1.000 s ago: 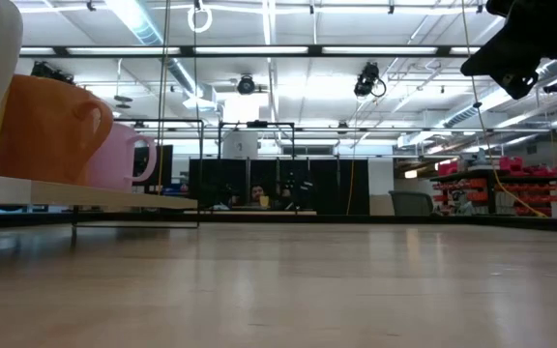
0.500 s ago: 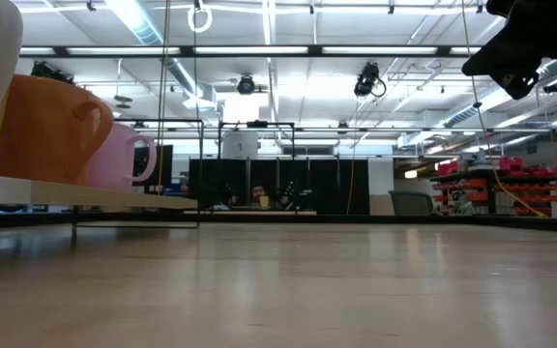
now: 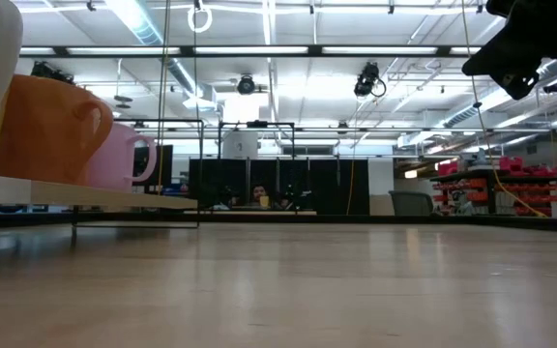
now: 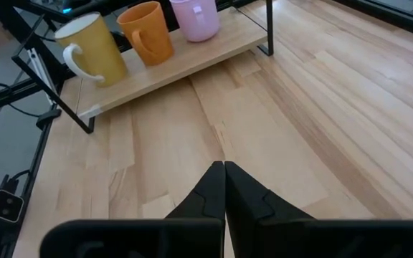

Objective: Stack small to large cups/mugs on shelf
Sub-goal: Return to Home Position

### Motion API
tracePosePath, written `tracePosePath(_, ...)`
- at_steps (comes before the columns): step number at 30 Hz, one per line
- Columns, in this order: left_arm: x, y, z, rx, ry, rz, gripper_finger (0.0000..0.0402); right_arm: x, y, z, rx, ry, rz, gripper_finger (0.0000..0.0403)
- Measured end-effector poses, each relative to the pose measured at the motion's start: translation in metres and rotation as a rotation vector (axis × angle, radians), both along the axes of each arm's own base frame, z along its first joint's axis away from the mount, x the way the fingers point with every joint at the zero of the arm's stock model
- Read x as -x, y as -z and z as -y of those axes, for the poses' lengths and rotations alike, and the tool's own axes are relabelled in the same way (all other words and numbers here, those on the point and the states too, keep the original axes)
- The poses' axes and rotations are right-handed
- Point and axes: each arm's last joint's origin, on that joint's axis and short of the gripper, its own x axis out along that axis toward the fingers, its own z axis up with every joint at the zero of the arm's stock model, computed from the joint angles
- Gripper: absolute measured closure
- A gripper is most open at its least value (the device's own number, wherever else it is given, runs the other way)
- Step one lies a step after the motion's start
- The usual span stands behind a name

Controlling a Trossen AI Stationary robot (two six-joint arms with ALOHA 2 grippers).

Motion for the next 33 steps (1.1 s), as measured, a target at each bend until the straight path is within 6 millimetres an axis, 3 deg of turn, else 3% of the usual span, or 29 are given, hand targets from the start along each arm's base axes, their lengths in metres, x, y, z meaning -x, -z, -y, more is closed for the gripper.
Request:
tracePosePath(3, 0.020, 0.000, -0.010, -0.015, -0.166, 0.006, 0.0365, 0.000, 0.000, 0.000, 0.001, -0.001, 0.000, 0.0395)
tracePosePath(9, 0.050, -0.006, -0.017, -0.129, -0.321, 0.069, 0.0369, 0.000, 0.000, 0.000, 0.002, -0.001, 0.000, 0.0395)
tracePosePath(14, 0.072, -0.014, -0.023, -0.207, -0.586, 0.134, 0.0362, 0.000, 0.000, 0.000, 0.000, -0.001, 0.000, 0.0395)
tracePosePath(21, 0.087, -0.018, -0.026, -0.333, -0.825, 0.087, 0.0359, 0.000, 0.000, 0.000, -0.001, -0.001, 0.000, 0.0395)
tracePosePath(24, 0.087, -0.018, -0.026, -0.290, -0.831, 0.113, 0.0358, 0.000, 0.000, 0.000, -0.001, -0.001, 0.000, 0.0395)
tracePosePath(27, 0.085, -0.018, -0.026, -0.140, -0.785, 0.211, 0.0361, 0.000, 0.000, 0.000, -0.001, 0.000, 0.000, 0.0395)
tracePosePath(33, 0.079, -0.019, -0.017, 0.067, -0.403, 0.330, 0.0367, 0.000, 0.000, 0.000, -0.023, 0.010, 0.003, 0.0395)
